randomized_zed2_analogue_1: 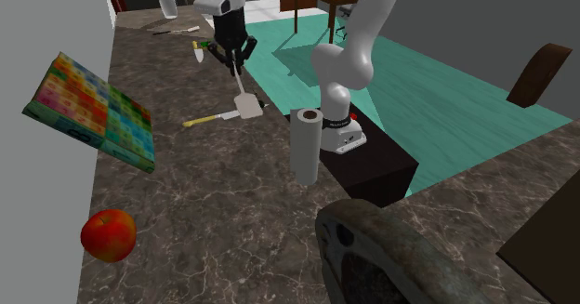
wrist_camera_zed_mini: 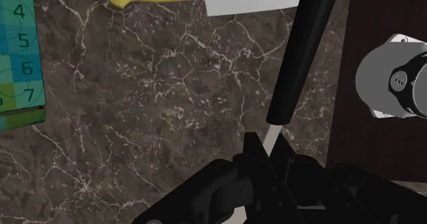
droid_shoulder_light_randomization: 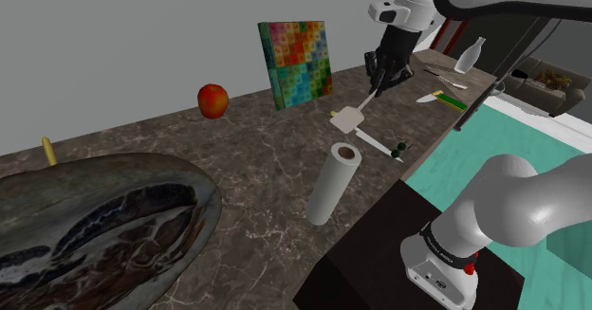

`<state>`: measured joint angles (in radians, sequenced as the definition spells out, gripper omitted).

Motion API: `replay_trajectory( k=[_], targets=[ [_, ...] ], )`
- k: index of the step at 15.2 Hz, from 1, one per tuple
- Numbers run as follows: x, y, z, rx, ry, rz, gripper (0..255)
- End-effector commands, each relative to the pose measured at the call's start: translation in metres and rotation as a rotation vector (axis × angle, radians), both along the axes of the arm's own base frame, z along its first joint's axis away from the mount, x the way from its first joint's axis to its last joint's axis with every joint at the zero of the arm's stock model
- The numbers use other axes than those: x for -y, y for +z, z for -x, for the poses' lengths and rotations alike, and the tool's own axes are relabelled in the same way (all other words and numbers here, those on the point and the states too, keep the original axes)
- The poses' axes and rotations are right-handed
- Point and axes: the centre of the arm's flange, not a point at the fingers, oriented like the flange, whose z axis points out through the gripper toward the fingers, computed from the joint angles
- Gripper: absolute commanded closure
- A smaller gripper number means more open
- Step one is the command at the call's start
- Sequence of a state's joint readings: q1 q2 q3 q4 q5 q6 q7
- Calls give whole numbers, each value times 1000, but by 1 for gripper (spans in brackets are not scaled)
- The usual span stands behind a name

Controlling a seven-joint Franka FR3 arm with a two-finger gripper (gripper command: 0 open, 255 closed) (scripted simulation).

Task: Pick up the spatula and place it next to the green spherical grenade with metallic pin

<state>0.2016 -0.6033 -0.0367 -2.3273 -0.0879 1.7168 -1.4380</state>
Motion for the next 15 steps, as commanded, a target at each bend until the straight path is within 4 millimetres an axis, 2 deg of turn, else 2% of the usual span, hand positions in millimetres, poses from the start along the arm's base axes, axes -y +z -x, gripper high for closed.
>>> replay_trajectory(
  k=[1,15],
  targets=[
    [25,1,7,-1,2,0,255],
    [201,1,63,-1,2,0,255]
  ],
)
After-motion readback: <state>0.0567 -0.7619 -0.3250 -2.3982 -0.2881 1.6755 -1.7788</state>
